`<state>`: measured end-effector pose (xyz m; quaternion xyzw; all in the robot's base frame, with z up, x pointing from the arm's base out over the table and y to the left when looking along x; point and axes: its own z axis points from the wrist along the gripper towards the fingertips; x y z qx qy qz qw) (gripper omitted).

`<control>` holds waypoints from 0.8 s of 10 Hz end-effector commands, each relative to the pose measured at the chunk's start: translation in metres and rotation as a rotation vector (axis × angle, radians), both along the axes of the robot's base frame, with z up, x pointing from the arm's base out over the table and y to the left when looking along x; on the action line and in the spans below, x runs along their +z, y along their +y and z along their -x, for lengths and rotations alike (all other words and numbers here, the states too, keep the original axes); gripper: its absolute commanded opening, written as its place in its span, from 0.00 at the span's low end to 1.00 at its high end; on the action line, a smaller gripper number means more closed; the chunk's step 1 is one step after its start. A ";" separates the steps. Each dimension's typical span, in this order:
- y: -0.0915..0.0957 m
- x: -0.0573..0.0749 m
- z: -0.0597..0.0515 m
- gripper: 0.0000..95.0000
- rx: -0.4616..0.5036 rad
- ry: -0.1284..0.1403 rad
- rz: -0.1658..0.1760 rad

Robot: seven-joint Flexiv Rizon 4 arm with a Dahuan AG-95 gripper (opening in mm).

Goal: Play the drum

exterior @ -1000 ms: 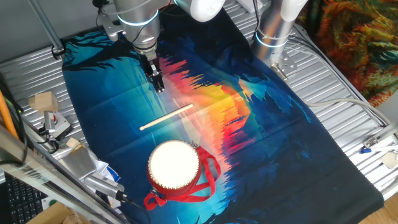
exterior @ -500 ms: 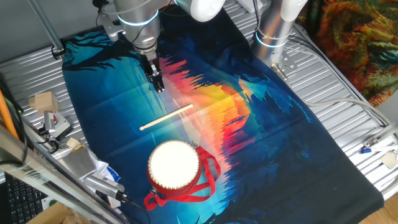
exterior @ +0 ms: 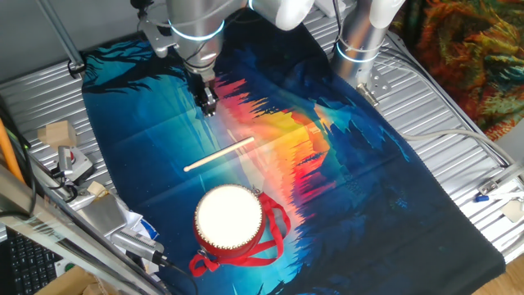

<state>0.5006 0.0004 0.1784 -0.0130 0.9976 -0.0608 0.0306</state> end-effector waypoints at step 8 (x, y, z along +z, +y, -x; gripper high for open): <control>0.001 -0.048 -0.002 0.00 -0.084 -0.067 -0.039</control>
